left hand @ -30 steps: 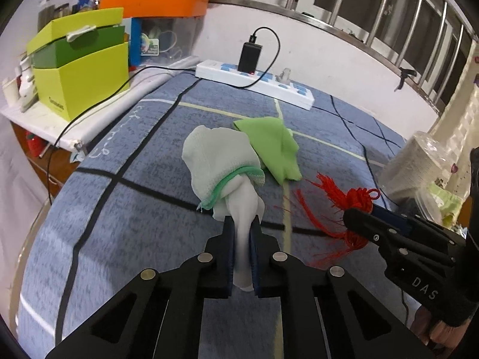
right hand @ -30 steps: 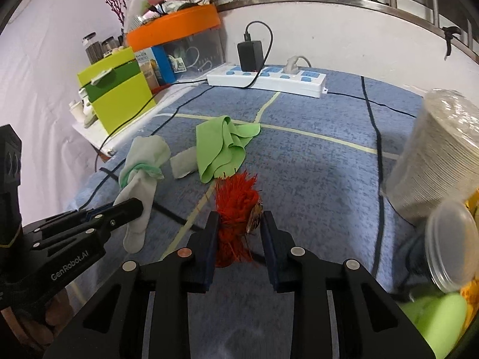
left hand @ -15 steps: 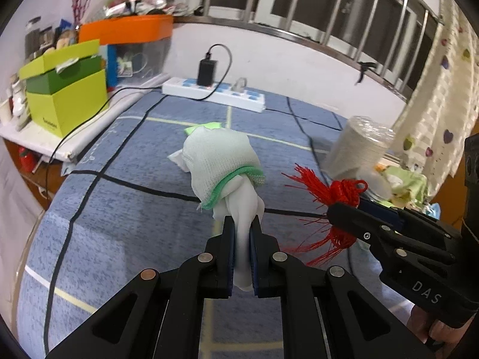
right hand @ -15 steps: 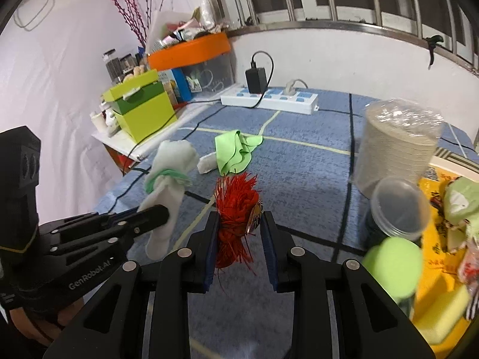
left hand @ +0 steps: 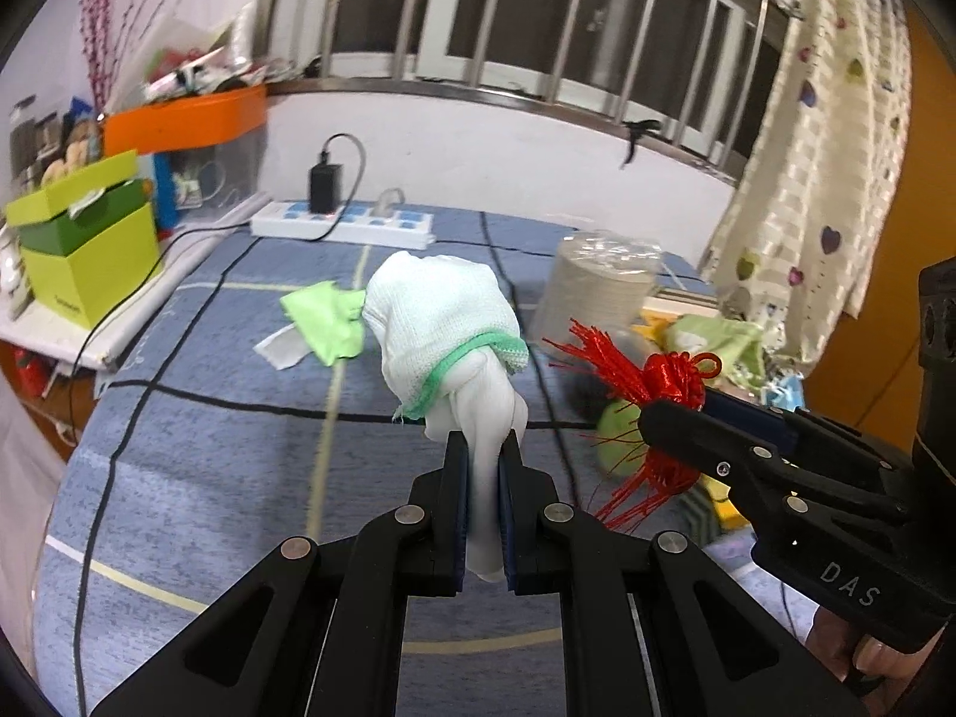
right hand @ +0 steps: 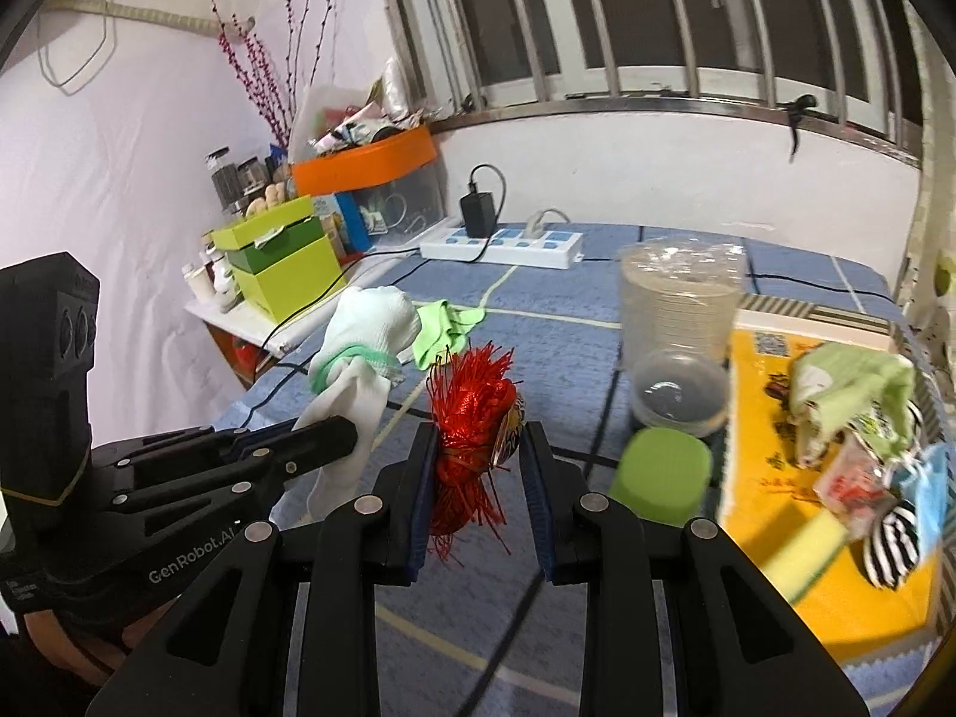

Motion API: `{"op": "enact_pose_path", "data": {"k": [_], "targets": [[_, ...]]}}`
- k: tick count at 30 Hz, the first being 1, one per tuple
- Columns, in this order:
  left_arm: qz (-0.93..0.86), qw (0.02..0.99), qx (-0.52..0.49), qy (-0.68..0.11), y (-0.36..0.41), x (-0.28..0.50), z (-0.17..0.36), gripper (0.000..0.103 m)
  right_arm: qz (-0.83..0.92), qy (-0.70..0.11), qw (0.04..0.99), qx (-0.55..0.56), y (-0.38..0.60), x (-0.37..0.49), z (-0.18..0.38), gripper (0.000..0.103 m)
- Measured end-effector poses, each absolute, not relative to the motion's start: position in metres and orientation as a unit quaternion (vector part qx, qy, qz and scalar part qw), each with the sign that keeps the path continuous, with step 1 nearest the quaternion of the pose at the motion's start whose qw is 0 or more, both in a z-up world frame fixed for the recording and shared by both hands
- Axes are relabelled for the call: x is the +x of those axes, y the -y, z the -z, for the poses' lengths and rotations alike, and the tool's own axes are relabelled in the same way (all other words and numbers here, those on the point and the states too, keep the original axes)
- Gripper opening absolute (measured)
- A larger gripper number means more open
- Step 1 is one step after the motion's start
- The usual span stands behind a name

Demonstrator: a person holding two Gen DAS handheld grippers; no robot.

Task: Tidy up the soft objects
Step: 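Carry the glove with the left tool while the right tool carries the tassel to the tray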

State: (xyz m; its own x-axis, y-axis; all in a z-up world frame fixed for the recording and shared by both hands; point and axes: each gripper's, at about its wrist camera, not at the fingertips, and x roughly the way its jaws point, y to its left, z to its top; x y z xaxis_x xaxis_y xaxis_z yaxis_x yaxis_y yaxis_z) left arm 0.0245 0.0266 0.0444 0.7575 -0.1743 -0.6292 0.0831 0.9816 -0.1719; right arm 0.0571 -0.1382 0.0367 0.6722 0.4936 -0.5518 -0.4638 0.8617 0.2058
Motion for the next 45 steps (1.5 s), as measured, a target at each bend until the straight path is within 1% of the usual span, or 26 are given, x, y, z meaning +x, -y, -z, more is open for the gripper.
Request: {"op": "enact_pose_path", "data": {"k": [8,20,45], "targets": [[0.101,0.935,-0.05,-0.337,0.004,0.018,-0.051,0.009,-0.23,-0.301,0.925,0.038,0.172,0.046,-0.04,0.029],[0.132,0.933,-0.034,-0.334,0.032,0.018,-0.056,0.009,-0.211,-0.295,0.931,0.045,0.193,0.042,-0.044,0.029],[0.214,0.913,0.002,-0.347,0.109,0.037,-0.048,0.009,-0.129,-0.3,0.942,0.075,0.267,0.043,-0.036,0.029]]}}
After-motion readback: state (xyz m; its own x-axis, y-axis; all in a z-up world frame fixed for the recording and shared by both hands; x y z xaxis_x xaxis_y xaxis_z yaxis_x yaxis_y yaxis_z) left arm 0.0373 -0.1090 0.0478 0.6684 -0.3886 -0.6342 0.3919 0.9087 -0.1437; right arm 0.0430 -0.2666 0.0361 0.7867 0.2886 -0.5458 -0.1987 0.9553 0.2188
